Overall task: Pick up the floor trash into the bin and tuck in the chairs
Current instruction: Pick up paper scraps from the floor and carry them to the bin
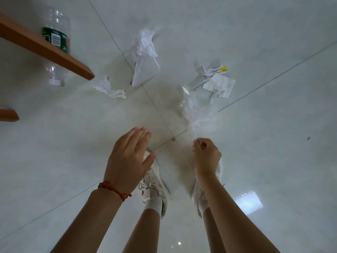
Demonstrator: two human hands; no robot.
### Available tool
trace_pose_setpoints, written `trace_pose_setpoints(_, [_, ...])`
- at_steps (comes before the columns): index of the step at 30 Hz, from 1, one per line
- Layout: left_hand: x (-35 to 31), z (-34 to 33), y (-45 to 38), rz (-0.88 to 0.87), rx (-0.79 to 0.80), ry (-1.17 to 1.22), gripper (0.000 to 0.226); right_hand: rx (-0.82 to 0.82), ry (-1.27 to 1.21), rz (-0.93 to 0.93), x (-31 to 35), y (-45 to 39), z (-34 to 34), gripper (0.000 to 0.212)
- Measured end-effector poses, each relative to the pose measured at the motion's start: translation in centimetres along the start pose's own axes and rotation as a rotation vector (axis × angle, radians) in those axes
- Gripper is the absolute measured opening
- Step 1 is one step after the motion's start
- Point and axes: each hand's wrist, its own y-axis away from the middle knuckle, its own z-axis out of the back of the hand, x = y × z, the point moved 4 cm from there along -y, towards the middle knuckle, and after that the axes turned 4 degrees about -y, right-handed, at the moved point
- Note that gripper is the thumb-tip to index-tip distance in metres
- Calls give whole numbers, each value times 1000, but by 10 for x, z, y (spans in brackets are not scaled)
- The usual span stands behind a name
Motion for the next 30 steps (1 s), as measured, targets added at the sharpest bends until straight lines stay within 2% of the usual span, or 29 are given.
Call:
trace_pose_setpoints(10, [-62, 81, -40, -57, -36, 61, 63, -100, -151, 113, 67, 25, 138, 10])
trace_pose_setpoints(14, [-87, 86, -68, -63, -65, 92, 50, -127, -160, 106, 77, 15, 181, 13])
trace_pose_setpoints(22, [-106, 17, -152, -2, -90, 193, 48, -169, -214, 145, 66, -38, 207, 11])
trace_pose_setpoints(25, [-105, -23, -191, 29, -102, 238, 38, -208, -274, 163, 59, -61, 210, 10])
trace_pose_setpoints(30, [-110, -72, -251, 3, -56, 264, 38, -296, -310, 170, 46, -95, 215, 10])
